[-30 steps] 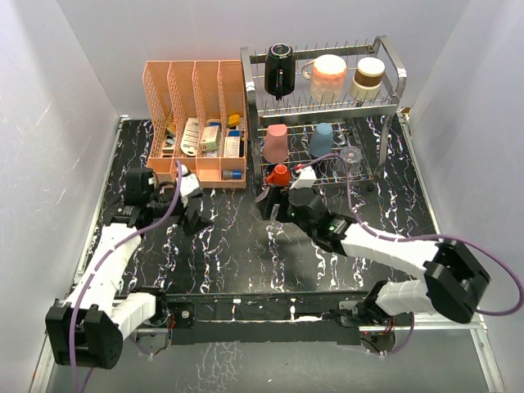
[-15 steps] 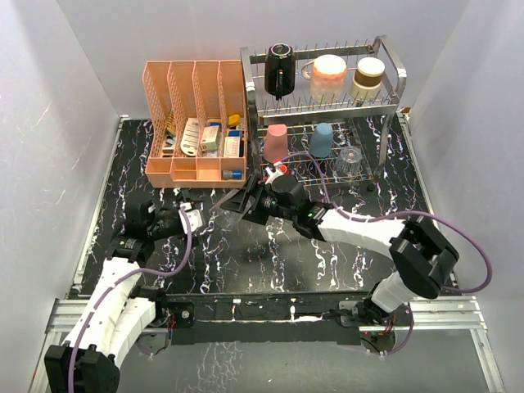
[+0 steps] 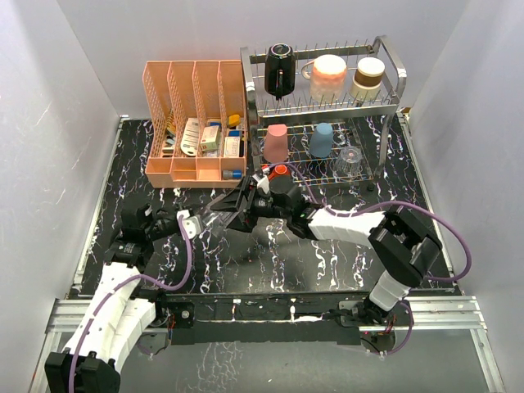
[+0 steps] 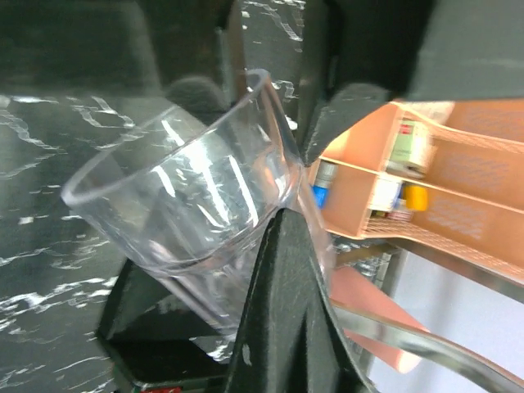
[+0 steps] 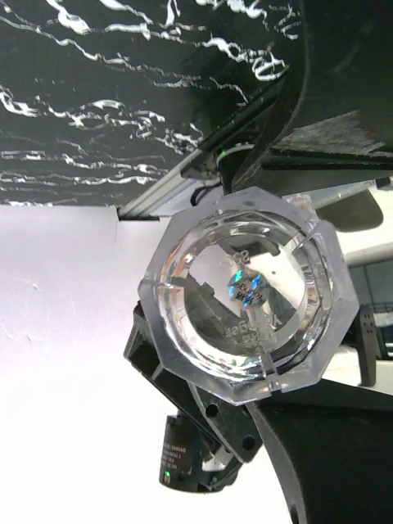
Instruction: Unload the cups from the dish rack
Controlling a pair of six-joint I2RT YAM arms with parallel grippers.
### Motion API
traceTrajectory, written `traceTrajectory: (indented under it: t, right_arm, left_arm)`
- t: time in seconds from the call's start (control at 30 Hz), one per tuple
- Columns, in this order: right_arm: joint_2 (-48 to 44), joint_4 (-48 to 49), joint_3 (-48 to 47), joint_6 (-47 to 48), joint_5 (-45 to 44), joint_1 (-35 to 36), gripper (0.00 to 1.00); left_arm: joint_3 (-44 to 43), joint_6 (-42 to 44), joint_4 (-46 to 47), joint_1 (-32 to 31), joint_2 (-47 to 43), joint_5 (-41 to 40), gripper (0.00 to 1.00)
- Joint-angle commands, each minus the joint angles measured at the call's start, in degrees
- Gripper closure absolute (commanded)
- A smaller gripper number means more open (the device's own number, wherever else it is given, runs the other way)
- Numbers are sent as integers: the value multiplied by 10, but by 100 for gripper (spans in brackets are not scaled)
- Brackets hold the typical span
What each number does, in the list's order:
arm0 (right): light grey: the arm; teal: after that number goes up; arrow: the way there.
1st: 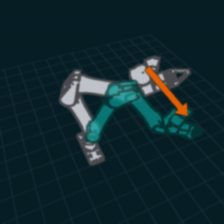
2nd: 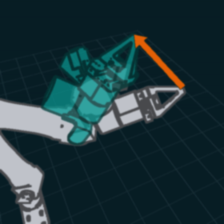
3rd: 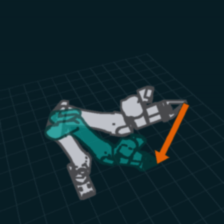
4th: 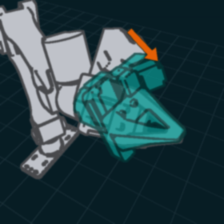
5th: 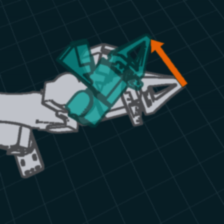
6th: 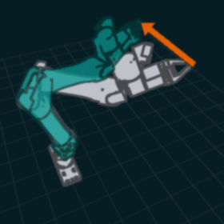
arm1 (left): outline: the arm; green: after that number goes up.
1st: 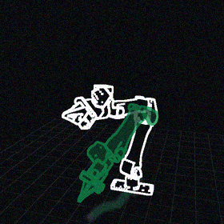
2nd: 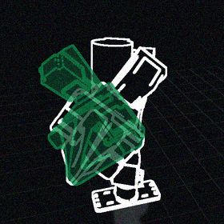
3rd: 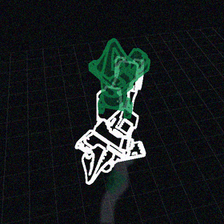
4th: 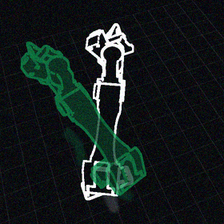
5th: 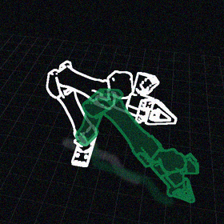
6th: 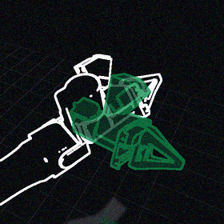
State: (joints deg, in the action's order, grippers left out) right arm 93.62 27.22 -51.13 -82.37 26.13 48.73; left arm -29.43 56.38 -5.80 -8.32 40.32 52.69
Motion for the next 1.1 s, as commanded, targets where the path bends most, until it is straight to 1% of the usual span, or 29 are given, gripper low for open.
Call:
traceTrajectory:
  t: [0.0, 0.03, 0.07, 0.13, 0.2, 0.33, 0.47, 0.57, 0.77, 0.9, 1.07]
  right_arm:
    - [-5, 83, -12, -35, 28, -1, 58]
    - [-8, 73, -12, -30, 23, -1, 50]
    - [-13, 58, -11, -25, 16, -2, 40]
    - [-24, 24, -7, -9, -4, -5, 23]
    - [-42, -12, 1, 15, -30, -14, 13]
    - [-96, -140, 8, 93, -111, -40, 4]
    - [-156, -263, 14, 171, -180, -71, 2]
    - [-195, -317, 24, 217, -222, -94, 2]
    - [-252, -414, 24, 303, -298, -135, 2]
    - [-274, -458, 20, 337, -348, -150, 2]
    - [-289, -487, 23, 374, -390, -163, 3]
  left_arm:
    - [5, -30, 46, -3, -7, 30, 92]
    - [10, -49, 62, -4, -10, 25, 98]
    - [14, -62, 75, -4, -13, 19, 100]
    - [14, -79, 77, -4, -12, 9, 100]
    - [9, -110, 76, -5, -4, -13, 100]
    - [-18, -165, 51, -6, 44, -94, 100]
    - [-58, -208, 23, -6, 111, -170, 100]
    - [-94, -220, 0, -11, 166, -223, 100]
    - [-194, -231, -102, -60, 315, -340, 100]
    - [-262, -244, -156, -76, 402, -370, 100]
    - [-306, -253, -156, -85, 470, -401, 100]
